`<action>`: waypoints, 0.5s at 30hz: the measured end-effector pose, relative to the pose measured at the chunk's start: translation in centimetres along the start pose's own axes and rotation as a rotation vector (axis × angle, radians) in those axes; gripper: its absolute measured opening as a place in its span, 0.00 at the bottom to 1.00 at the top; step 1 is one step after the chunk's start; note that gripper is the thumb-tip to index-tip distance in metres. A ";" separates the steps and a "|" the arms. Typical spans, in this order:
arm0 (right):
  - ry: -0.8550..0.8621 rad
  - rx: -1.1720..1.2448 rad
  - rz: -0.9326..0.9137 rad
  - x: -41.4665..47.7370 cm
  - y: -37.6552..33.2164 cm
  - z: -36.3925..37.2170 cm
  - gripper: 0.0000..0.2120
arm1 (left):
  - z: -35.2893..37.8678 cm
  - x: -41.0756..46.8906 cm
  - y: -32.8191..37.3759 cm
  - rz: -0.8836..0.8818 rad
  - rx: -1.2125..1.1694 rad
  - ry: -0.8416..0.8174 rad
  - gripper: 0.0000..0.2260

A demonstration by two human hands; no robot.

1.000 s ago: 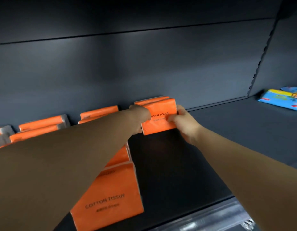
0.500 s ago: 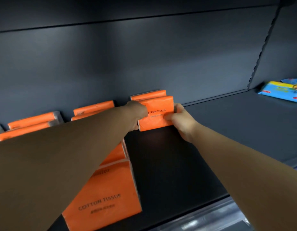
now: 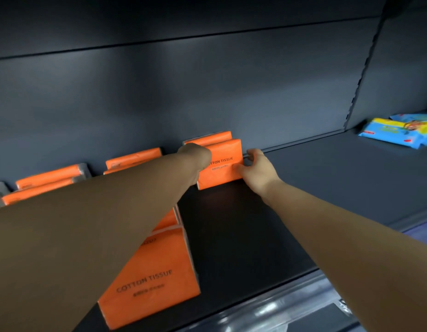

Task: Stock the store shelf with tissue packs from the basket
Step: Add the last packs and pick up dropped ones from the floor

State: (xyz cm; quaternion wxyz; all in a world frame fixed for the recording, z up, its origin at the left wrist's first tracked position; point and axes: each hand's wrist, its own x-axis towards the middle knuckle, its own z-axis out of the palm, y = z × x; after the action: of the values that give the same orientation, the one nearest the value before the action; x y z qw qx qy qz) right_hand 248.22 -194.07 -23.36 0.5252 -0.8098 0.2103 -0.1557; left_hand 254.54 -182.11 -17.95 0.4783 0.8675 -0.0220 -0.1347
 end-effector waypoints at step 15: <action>-0.031 -0.608 -0.172 -6.9 -1.6 -6.5 0.30 | -1.1 -7.1 0.5 0.362 0.694 0.138 0.28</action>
State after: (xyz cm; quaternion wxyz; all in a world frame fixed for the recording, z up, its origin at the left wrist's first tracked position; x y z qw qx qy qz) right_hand 239.44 -195.14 -19.46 0.2471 -0.9468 0.1699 -0.1171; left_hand 248.09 -180.26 -15.46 0.1732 0.9667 -0.1867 0.0261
